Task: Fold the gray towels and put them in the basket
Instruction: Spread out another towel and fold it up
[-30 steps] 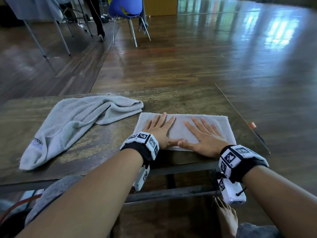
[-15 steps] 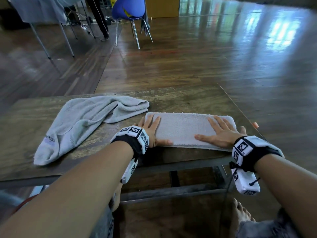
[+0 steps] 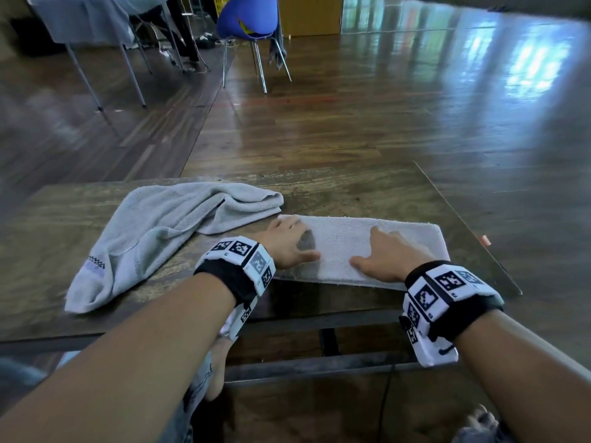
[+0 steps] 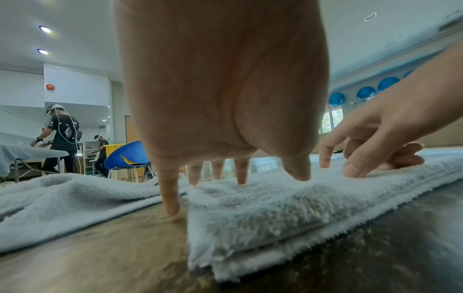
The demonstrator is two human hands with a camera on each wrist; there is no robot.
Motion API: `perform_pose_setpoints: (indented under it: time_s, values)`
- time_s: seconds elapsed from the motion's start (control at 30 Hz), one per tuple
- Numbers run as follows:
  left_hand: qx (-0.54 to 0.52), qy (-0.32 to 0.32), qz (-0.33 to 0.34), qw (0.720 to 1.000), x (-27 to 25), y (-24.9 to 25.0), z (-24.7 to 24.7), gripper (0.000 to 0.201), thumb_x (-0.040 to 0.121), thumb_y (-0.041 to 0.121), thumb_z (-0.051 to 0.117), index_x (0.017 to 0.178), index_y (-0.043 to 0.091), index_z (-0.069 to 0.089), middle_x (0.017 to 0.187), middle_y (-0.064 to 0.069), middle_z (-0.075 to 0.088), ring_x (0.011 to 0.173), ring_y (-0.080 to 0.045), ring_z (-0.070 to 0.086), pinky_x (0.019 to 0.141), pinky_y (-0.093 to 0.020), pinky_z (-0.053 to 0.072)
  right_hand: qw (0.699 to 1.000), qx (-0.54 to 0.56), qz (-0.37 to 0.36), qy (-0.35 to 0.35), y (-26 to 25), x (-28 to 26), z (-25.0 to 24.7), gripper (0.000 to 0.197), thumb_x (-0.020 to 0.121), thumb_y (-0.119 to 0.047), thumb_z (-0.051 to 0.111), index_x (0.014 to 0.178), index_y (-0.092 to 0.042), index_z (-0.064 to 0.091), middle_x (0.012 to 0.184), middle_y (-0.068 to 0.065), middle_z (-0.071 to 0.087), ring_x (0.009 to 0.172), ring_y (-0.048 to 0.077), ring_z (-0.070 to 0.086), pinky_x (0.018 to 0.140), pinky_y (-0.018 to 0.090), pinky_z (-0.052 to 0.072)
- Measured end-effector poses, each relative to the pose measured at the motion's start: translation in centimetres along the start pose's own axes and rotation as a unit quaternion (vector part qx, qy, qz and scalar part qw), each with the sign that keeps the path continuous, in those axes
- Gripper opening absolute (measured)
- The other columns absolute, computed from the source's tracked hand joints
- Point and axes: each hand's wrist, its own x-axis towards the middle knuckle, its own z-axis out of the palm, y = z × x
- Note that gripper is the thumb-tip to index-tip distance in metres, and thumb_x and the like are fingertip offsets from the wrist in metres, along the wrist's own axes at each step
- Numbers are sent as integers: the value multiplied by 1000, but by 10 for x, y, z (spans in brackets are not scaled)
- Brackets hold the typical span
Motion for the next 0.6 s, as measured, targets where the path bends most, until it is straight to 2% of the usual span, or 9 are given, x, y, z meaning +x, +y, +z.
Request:
perform_pose_setpoints:
  time_s: [0.07, 0.13, 0.2, 0.27, 0.33, 0.4, 0.43, 0.5, 0.6]
  values:
    - [19, -13, 0, 1000, 1, 4, -3, 85, 90, 71, 45, 156, 24, 19, 165, -3, 13, 151, -27, 15, 120, -50, 22, 1000, -2, -4, -4, 0, 2, 2, 76, 89, -54, 58, 145, -8, 36, 131, 13, 59, 115, 31, 58, 85, 39, 48]
    - [51, -12, -2, 999, 0, 9, -10, 78, 88, 72, 46, 146, 21, 36, 153, -9, 33, 137, -30, 36, 109, -47, 36, 1000, -3, -11, -3, 2, 4, -3, 69, 91, -53, 58, 140, -9, 41, 131, 14, 58, 116, 31, 57, 86, 38, 46]
    - [62, -3, 2, 998, -1, 14, -20, 66, 90, 70, 46, 124, 14, 55, 127, -10, 53, 109, -28, 54, 88, -38, 46, 1000, -8, -25, 11, 4, 6, -9, 62, 92, -51, 56, 138, -11, 44, 133, 15, 54, 118, 32, 54, 90, 39, 44]
    - [41, 1, 10, 999, -2, 18, -27, 58, 93, 66, 45, 102, 9, 57, 104, -6, 59, 90, -24, 56, 68, -31, 41, 997, -17, -54, 49, 6, 5, -13, 58, 93, -50, 54, 137, -14, 45, 133, 15, 50, 121, 33, 50, 97, 44, 42]
    - [25, -3, -1, 1000, -6, 20, -28, 52, 95, 61, 47, 107, 12, 56, 105, -7, 56, 93, -24, 56, 72, -32, 42, 994, -12, -78, 78, 9, 3, -15, 54, 92, -48, 54, 136, -17, 47, 130, 12, 49, 121, 31, 49, 97, 45, 42]
    - [26, -12, -13, 1000, -10, 21, -27, 45, 95, 56, 52, 119, 18, 53, 111, -7, 57, 99, -24, 56, 85, -38, 46, 994, 10, -86, 60, 12, 1, -15, 52, 93, -47, 54, 136, -18, 47, 126, 9, 50, 115, 28, 51, 93, 43, 46]
    - [26, -17, -14, 999, -12, 22, -26, 44, 95, 54, 53, 120, 18, 52, 110, -6, 58, 99, -24, 57, 87, -39, 46, 995, 9, -88, 39, 13, 0, -13, 52, 94, -46, 54, 136, -18, 47, 121, 8, 51, 110, 26, 52, 90, 41, 46]
    - [11, -15, -11, 1000, -15, 26, -26, 42, 94, 51, 56, 121, 19, 51, 107, -2, 59, 98, -22, 56, 84, -37, 45, 995, -4, -99, 16, 16, -1, -11, 51, 94, -45, 54, 136, -16, 47, 116, 7, 49, 105, 26, 52, 90, 39, 44]
    - [-48, -23, 6, 999, -18, 35, -31, 37, 92, 40, 62, 125, 24, 53, 104, 3, 53, 89, -16, 53, 74, -32, 41, 993, 4, -115, 4, 21, -2, -10, 53, 97, -42, 51, 142, -15, 42, 135, 10, 46, 123, 30, 49, 105, 44, 40]
